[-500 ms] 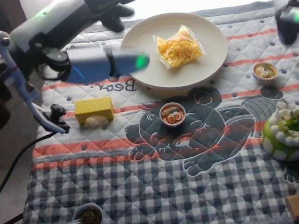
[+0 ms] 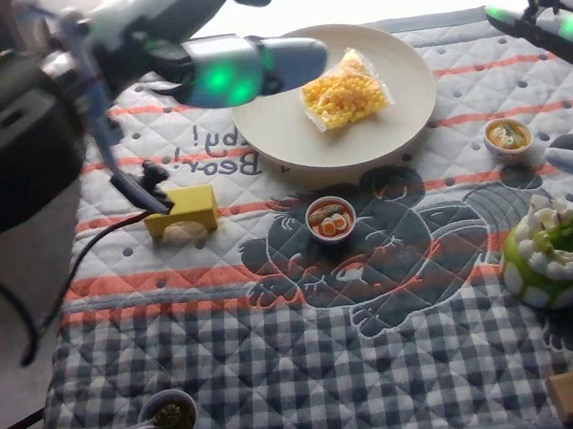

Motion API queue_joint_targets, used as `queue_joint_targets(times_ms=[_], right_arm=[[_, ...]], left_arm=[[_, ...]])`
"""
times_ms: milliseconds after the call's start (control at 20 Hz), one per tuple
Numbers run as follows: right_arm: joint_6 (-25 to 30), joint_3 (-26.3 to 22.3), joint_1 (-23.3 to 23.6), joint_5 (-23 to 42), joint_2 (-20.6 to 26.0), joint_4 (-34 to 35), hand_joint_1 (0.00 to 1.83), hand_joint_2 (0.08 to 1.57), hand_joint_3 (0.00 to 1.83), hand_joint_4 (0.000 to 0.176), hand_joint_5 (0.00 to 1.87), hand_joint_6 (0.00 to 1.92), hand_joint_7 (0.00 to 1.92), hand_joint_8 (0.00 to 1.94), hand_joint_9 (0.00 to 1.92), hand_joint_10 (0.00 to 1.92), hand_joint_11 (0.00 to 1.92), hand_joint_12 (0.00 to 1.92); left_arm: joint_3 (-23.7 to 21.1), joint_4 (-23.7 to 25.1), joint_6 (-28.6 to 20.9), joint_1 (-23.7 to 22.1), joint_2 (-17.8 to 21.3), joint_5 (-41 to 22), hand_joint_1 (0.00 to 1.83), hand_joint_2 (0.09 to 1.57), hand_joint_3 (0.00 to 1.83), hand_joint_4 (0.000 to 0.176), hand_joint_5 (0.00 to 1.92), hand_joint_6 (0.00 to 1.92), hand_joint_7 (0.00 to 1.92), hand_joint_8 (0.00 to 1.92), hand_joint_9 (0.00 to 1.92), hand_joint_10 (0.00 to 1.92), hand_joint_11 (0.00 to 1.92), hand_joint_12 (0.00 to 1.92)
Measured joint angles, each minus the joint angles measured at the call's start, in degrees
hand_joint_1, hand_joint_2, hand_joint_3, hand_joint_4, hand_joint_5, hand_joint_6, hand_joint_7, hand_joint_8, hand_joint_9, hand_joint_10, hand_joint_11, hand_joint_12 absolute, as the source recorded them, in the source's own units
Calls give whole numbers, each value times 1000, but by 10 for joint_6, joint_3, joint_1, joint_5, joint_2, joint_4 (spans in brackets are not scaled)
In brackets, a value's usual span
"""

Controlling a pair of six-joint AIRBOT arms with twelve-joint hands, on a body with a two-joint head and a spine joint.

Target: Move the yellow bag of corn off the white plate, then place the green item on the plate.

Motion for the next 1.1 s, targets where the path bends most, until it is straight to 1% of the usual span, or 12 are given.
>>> queue_joint_targets(times_ms=[50, 100, 150, 300, 400, 450, 550, 600, 650, 800, 1000, 1100], right_arm=[[0, 0, 0, 0, -1, 0, 418, 1316, 2, 0, 22, 0, 38, 1, 23, 92, 0, 750], [0, 0, 0, 0, -1, 0, 483, 1306, 0, 0, 45, 9, 65, 10, 50, 99, 0, 746], [0, 0, 0, 1, -1, 0, 466, 1308, 0, 0, 41, 5, 73, 6, 61, 92, 0, 708], [0, 0, 0, 0, -2, 0, 342, 1338, 2, 0, 0, 0, 30, 2, 22, 39, 0, 241], [0, 2, 0, 0, -2, 1, 425, 1328, 0, 0, 12, 3, 46, 2, 47, 38, 0, 387], [0, 2, 0, 0, -2, 2, 467, 1321, 0, 0, 15, 3, 44, 1, 50, 35, 0, 462], [0, 3, 0, -1, -2, 2, 423, 1325, 0, 0, 28, 4, 38, 1, 30, 20, 0, 311], [0, 3, 0, -1, -2, 2, 380, 1329, 1, 0, 29, 2, 38, 0, 20, 13, 0, 203], [0, 3, 0, -1, -3, 2, 345, 1337, 1, 0, 11, 4, 18, 2, 3, 2, 0, 54], [0, 4, 0, -2, -3, 2, 355, 1341, 1, 0, 9, 4, 14, 2, 0, 0, 0, 3], [0, 4, -1, -5, -7, 5, 348, 1334, 0, 0, 20, 6, 26, 4, 15, 6, 32, 15], [0, 4, -1, -4, -7, 5, 379, 1330, 0, 0, 17, 4, 21, 1, 7, 2, 10, 11]], left_arm=[[13, -29, 42, -7, -19, 21, 720, 1172, 0, 31, 149, 10, 244, 17, 141, 246, 0, 1152], [24, -64, 91, -11, -36, 41, 707, 1175, 2, 13, 188, 20, 277, 24, 194, 297, 0, 1319], [38, -97, 140, -15, -55, 66, 707, 1168, 1, 7, 220, 11, 326, 21, 169, 563, 0, 1484], [83, -162, 194, -17, -98, 116, 764, 1093, 0, 39, 244, 3, 397, 17, 152, 781, 0, 1549], [111, -184, 199, -24, -115, 140, 758, 1069, 0, 46, 229, 0, 393, 6, 97, 884, 0, 1628], [120, -191, 207, -27, -119, 144, 783, 1064, 0, 39, 229, 1, 369, 1, 66, 881, 0, 1599], [123, -266, 319, -39, -124, 148, 893, 995, 0, 0, 316, 23, 405, 12, 93, 959, 55, 1684], [123, -286, 353, -42, -128, 150, 906, 999, 0, 0, 309, 12, 376, 8, 18, 1189, 107, 1855], [122, -297, 375, -43, -131, 151, 920, 1009, 0, 0, 301, 6, 368, 6, 3, 1261, 99, 1908], [133, -348, 441, -48, -150, 171, 972, 1017, 2, 0, 294, 1, 341, 1, 0, 1254, 88, 1921], [159, -458, 578, -54, -172, 176, 1074, 1016, 2, 0, 211, 0, 238, 0, 0, 964, 10, 1802], [160, -481, 608, -54, -175, 177, 1230, 863, 0, 0, 443, 34, 399, 247, 170, 1200, 312, 1738]])
